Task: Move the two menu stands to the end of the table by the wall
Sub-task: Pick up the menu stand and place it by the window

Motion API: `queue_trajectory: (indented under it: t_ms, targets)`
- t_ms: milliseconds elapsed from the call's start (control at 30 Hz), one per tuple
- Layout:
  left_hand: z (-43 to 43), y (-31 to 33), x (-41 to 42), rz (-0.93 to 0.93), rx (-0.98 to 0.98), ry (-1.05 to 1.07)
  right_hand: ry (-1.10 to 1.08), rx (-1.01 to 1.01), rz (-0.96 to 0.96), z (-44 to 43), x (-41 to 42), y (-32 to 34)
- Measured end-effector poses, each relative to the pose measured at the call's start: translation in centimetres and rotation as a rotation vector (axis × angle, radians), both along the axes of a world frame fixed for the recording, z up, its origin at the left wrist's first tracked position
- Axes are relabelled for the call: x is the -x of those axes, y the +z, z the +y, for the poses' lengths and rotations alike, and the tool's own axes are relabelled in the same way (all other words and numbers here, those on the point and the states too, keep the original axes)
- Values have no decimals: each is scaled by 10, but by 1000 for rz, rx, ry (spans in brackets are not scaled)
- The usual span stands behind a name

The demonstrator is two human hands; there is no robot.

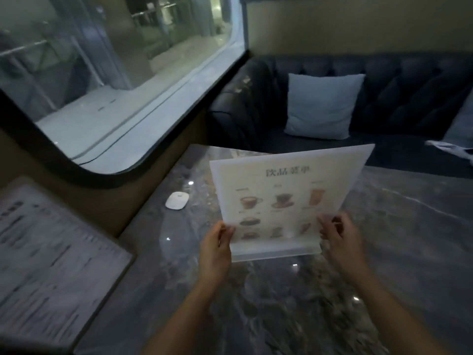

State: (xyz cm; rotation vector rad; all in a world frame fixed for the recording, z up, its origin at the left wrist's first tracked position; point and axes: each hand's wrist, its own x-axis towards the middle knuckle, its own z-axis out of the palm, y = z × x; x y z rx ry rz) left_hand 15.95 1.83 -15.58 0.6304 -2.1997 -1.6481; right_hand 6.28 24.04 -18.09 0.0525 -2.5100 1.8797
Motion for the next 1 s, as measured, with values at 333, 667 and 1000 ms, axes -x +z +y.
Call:
queue_trajectory:
  t_ms: [333,667,1000]
  targets:
    - [-113,22,-17,75,44,211,197,-16,107,-141,29,19]
    - [-211,35,-26,120,-11,430,369,-83,102,-273,63,19]
    - [-256,57,-30,129,95,526,528,45,67,-365,92,11]
